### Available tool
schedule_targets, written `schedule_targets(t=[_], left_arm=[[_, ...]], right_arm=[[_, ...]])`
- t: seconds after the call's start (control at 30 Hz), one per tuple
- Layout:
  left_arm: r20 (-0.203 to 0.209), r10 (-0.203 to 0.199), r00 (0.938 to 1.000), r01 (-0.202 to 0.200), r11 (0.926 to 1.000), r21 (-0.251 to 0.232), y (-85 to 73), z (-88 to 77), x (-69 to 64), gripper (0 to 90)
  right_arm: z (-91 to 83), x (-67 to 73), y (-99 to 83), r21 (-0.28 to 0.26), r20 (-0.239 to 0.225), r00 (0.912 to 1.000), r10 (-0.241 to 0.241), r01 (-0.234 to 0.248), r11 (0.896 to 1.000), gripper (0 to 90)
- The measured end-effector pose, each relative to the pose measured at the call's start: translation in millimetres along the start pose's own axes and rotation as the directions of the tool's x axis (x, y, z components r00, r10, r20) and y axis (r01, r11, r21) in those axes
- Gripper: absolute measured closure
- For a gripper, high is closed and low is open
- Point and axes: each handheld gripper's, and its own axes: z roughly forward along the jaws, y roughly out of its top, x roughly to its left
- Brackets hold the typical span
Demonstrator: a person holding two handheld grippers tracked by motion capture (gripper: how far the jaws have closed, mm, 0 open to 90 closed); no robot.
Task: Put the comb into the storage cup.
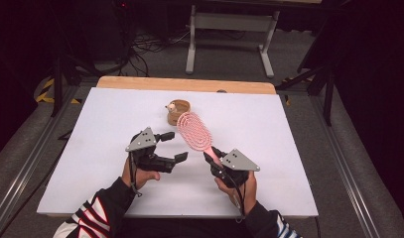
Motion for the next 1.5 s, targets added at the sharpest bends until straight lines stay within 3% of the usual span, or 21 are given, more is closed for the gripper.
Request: schedule_targets(t=[0.2, 0.33, 0.37, 0.53, 0.67, 0.9, 1.17, 1.33, 1.37, 1.4, 1.5], left_arm=[[0.021, -0.041, 0.9989, 0.041, 0.9991, -0.008, 2.2, 13.5, 0.3, 23.9], [0.034, -0.058, 0.9978, 0.058, 0.9983, -0.004, 3.3, 16.1, 0.3, 24.8], [0.036, -0.065, 0.9972, 0.066, 0.9973, -0.031, 4.2, 15.9, 0.1, 25.2], [0.049, -0.085, 0.9951, 0.088, 0.9949, -0.049, 9.6, 19.7, 0.3, 28.6], [0.055, -0.079, 0.9953, 0.082, 0.9948, -0.06, 11.5, 23.1, -1.7, 32.2], [0.058, -0.067, 0.996, 0.072, 0.9933, -0.09, 18.3, 23.9, -5.0, 44.0], [0.098, -0.068, 0.9929, 0.078, 0.992, -0.1, 19.1, 26.0, -6.9, 53.2], [0.113, -0.014, 0.9934, 0.028, 0.9928, -0.117, 20.1, 21.2, -13.4, 62.5], [0.075, 0.025, 0.9969, -0.015, 0.9926, -0.121, 20.8, 19.6, -18.4, 62.5], [0.071, 0.049, 0.9963, -0.04, 0.9908, -0.13, 21.4, 17.4, -21.7, 62.8], [0.068, 0.055, 0.9962, -0.045, 0.9891, -0.14, 22.9, 13.1, -23.0, 62.9]], right_arm=[[-0.1, 6.2, 0.7, -0.014, -0.003, 0.9998, -0.02, 0.02, 1.0, 69.4], [0.4, 9.3, 1.8, -0.026, -0.007, 0.9991, -0.041, 0.041, 0.999, 69.5], [1.1, 10.2, 2.2, -0.029, -0.013, 0.999, -0.042, 0.042, 0.999, 69.4], [3.0, 13.6, -0.1, -0.026, -0.022, 0.9984, -0.052, 0.052, 0.998, 69.5], [0.5, 16.7, 0.1, -0.035, -0.012, 0.9964, -0.084, 0.083, 0.996, 69.6], [2.7, 15.7, -0.8, -0.03, 0.009, 0.997, -0.077, 0.077, 0.997, 69.6], [4.1, 15.5, -2.4, -0.01, 0.037, 0.9957, -0.085, 0.085, 0.996, 69.6], [5.0, 17.3, -2.9, -0.008, 0.03, 0.9964, -0.079, 0.08, 0.997, 68.6], [4.3, 17.9, -2.2, -0.014, 0.027, 0.9967, -0.077, 0.077, 0.997, 67.3], [0.8, 20.8, 1.0, -0.033, 0.016, 0.9967, -0.08, 0.08, 0.996, 65.4], [-1.9, 24.9, 3.3, -0.04, 0.012, 0.9953, -0.096, 0.096, 0.995, 66.0]])
